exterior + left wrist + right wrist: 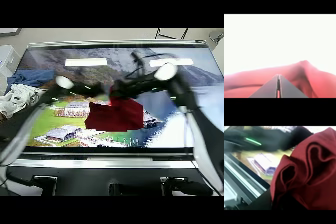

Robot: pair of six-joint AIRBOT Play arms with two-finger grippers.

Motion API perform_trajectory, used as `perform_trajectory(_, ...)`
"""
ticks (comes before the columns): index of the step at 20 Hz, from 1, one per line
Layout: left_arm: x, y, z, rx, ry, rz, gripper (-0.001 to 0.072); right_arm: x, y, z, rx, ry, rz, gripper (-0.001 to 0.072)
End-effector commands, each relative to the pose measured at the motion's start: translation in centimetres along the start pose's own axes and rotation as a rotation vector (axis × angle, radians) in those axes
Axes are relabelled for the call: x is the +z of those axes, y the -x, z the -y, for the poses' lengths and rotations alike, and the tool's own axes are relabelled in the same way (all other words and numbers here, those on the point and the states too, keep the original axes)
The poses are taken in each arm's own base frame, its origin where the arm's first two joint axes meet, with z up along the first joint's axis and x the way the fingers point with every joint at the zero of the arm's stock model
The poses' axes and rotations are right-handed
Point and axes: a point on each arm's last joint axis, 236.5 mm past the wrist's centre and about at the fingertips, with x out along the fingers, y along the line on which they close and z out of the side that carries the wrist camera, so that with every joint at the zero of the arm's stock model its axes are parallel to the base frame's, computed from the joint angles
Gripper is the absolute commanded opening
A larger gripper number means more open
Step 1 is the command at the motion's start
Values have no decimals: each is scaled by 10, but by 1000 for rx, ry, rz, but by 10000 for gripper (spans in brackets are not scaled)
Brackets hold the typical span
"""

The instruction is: Fold the clothes and pants, and hang the long-sleeved shirts on hangers.

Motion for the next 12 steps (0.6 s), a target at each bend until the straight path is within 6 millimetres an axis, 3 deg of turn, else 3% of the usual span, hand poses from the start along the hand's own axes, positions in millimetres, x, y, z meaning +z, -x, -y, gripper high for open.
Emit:
perform_trajectory(1,65,160,-63,236,-53,219,24,-5,-97,5,52,-94,4,40)
perform_trajectory(2,74,194,-59,240,-55,289,25,-13,-123,14,41,-131,-9,54)
perform_trajectory(3,80,226,-51,241,-64,357,25,-23,-148,23,32,-192,-28,262)
perform_trajectory(4,82,250,-42,240,-81,407,25,-33,-166,30,36,-255,-53,623)
perform_trajectory(5,81,269,-33,242,-112,442,25,-36,-175,35,44,-292,-63,700)
perform_trajectory(6,78,282,-25,239,-127,464,25,-34,-174,40,43,-310,-61,680)
perform_trajectory(7,75,292,-18,237,-139,479,25,-25,-164,44,46,-312,-49,680)
perform_trajectory(9,69,301,-9,238,-179,486,25,3,-115,59,34,-281,-16,678)
perform_trajectory(11,66,304,-6,240,-196,481,25,22,-45,99,-69,-247,2,678)
perform_trajectory(12,65,303,-6,242,-201,473,25,18,-6,133,-169,-259,-21,678)
